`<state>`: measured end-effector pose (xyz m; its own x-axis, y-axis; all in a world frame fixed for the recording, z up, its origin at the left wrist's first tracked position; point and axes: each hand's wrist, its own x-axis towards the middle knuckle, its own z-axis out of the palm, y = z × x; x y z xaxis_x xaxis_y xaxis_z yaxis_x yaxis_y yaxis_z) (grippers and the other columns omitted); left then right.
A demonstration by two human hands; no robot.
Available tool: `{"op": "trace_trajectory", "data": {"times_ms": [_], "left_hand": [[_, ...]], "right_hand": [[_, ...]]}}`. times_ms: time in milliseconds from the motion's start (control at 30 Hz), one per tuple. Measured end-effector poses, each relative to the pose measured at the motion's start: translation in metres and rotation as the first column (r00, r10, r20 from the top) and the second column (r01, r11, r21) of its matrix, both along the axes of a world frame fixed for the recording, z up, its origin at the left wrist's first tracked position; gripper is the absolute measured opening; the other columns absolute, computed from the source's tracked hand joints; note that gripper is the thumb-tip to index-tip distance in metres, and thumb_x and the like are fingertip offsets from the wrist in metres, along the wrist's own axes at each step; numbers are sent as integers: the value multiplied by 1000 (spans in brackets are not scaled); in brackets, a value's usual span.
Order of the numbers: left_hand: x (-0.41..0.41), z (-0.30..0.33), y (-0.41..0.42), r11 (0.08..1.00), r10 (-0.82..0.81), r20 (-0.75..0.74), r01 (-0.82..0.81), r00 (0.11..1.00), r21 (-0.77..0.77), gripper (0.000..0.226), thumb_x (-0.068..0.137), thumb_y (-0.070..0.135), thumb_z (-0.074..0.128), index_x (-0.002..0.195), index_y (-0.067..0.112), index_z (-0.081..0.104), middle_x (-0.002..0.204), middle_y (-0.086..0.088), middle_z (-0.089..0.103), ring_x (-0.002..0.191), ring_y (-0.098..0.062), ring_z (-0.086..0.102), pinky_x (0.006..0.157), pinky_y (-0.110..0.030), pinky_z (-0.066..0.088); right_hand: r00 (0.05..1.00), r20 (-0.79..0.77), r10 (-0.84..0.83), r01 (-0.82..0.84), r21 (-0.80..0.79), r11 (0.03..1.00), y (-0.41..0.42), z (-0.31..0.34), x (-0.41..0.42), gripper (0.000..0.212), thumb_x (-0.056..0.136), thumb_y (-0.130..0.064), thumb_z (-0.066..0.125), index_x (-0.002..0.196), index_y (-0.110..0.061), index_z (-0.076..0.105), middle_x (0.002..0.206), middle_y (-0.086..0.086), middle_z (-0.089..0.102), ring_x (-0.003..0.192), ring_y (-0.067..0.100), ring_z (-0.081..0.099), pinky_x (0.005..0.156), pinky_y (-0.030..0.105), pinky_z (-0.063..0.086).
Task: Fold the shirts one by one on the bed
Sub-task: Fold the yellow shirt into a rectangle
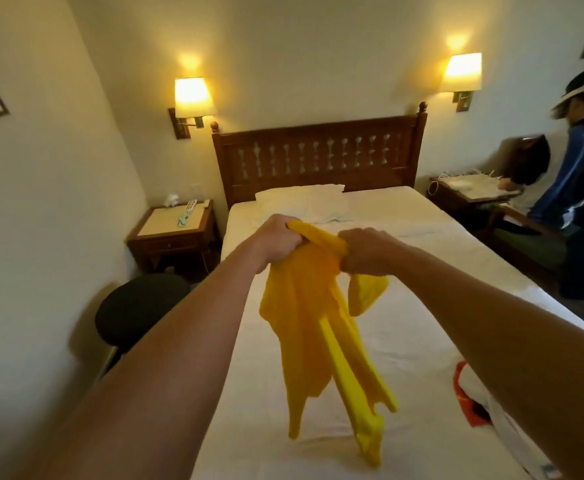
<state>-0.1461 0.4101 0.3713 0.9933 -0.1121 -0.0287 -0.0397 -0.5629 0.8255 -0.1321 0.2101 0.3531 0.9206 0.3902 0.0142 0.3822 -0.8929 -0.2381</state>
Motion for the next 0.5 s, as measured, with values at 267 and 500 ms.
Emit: {"op": "trace_trajectory", "data": {"times_ms": [267, 500], "left_hand": [[1, 7, 19, 971, 57, -113, -29, 992, 237, 41, 93, 32, 71, 128, 11, 64, 120, -8, 64, 110, -29, 60, 95, -42, 48], [-2, 9, 4, 996, 82, -123, -78, 989, 40, 47, 88, 40, 72, 127, 15, 65, 119, -9, 67, 106, -30, 63, 104, -50, 48]], "right_hand": [[993, -117, -15, 39, 202, 979, 4, 29, 27, 21, 93, -19, 59, 99, -1, 69, 84, 12, 62, 79, 25, 60, 64, 29, 46], [942, -318, 111, 201, 794, 573, 45, 71, 23, 16, 89, -6, 67, 105, -8, 65, 101, 13, 65, 87, 26, 67, 66, 35, 60]]}}
